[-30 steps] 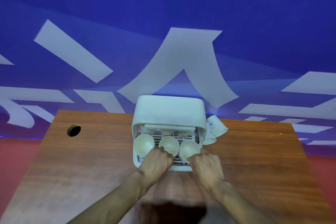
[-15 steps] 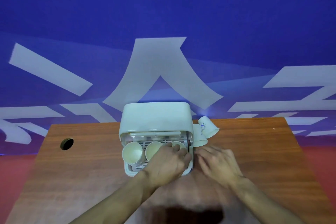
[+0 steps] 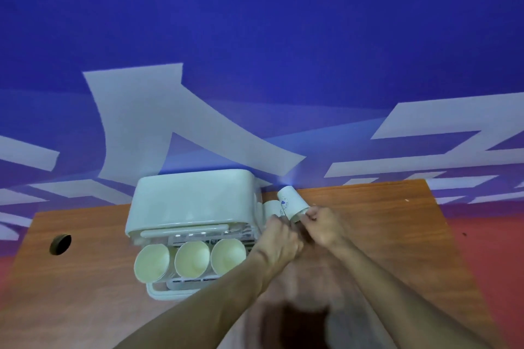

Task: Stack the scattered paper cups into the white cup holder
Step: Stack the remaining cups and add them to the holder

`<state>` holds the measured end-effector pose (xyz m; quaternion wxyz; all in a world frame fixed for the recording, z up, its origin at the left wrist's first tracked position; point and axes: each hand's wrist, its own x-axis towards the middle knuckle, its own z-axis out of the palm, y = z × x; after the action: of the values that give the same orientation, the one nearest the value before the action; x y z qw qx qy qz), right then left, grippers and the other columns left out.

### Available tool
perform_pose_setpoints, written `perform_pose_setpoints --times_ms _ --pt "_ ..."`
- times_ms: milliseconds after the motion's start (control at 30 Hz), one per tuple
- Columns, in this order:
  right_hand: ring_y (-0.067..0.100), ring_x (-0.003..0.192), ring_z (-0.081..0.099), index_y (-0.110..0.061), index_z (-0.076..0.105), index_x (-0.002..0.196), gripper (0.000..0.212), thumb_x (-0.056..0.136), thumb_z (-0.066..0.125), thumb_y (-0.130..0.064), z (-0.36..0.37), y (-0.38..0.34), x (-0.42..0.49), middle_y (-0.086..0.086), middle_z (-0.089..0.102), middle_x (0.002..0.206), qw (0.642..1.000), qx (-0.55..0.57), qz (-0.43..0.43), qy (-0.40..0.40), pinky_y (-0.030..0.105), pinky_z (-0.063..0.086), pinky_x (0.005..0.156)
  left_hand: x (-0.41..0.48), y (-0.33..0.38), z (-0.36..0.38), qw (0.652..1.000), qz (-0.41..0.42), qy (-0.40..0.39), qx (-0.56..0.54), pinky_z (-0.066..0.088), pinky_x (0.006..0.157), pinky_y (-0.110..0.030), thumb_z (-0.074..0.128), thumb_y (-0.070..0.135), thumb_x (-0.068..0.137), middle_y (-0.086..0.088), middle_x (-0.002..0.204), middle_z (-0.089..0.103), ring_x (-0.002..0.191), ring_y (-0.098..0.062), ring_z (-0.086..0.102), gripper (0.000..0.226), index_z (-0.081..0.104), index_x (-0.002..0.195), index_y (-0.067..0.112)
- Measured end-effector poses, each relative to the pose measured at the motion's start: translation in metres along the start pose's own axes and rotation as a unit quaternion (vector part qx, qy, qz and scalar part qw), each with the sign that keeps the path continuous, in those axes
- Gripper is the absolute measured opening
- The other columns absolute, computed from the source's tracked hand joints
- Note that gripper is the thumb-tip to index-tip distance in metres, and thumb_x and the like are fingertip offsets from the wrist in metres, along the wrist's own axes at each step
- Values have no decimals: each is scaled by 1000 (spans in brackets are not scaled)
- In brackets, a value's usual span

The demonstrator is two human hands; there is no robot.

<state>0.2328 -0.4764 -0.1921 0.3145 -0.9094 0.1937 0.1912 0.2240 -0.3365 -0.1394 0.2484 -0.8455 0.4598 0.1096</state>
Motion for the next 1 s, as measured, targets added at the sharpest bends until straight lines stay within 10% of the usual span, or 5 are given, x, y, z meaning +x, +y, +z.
perform_pose_setpoints --times_ms 167,400,600,800,1000 --pt "24 67 70 -22 73 73 37 76 63 -57 20 3 33 -1 71 81 972 198 120 -27 39 60 54 35 -4 8 998 -53 -27 -34 25 51 -26 49 1 87 3 84 61 70 -15 57 26 59 105 16" --pt "32 83 69 -18 68 71 16 75 72 -33 28 18 52 10 73 85 952 271 139 43 43 58 74 43 -12 24 998 -34 -41 -36 24 51 -27 50 2 85 7 81 64 71 -14 60 27 63 86 26" --pt "23 82 68 -31 65 93 10 83 65 -36 -15 52 5 -8 72 90 969 -54 -50 235 30 41 61 44 -13 4 976 -136 -18 -169 25 49 -27 59 8 79 -1 77 69 69 -24 65 18 56 70 24" --pt "13 86 65 -26 69 83 8 76 70 -24 -28 89 -32 -11 68 87 933 -219 -188 214 26 43 52 41 20 19 922 -231 -6 -310 48 67 -35 48 32 93 -6 103 68 84 -32 66 24 63 106 17" --pt "10 76 65 -30 71 75 14 68 82 -23 -24 94 -43 -15 67 79 928 -234 -226 184 23 42 47 13 39 28 976 -16 66 -206 43 53 -34 53 42 89 -4 127 49 97 -28 57 38 50 119 18"
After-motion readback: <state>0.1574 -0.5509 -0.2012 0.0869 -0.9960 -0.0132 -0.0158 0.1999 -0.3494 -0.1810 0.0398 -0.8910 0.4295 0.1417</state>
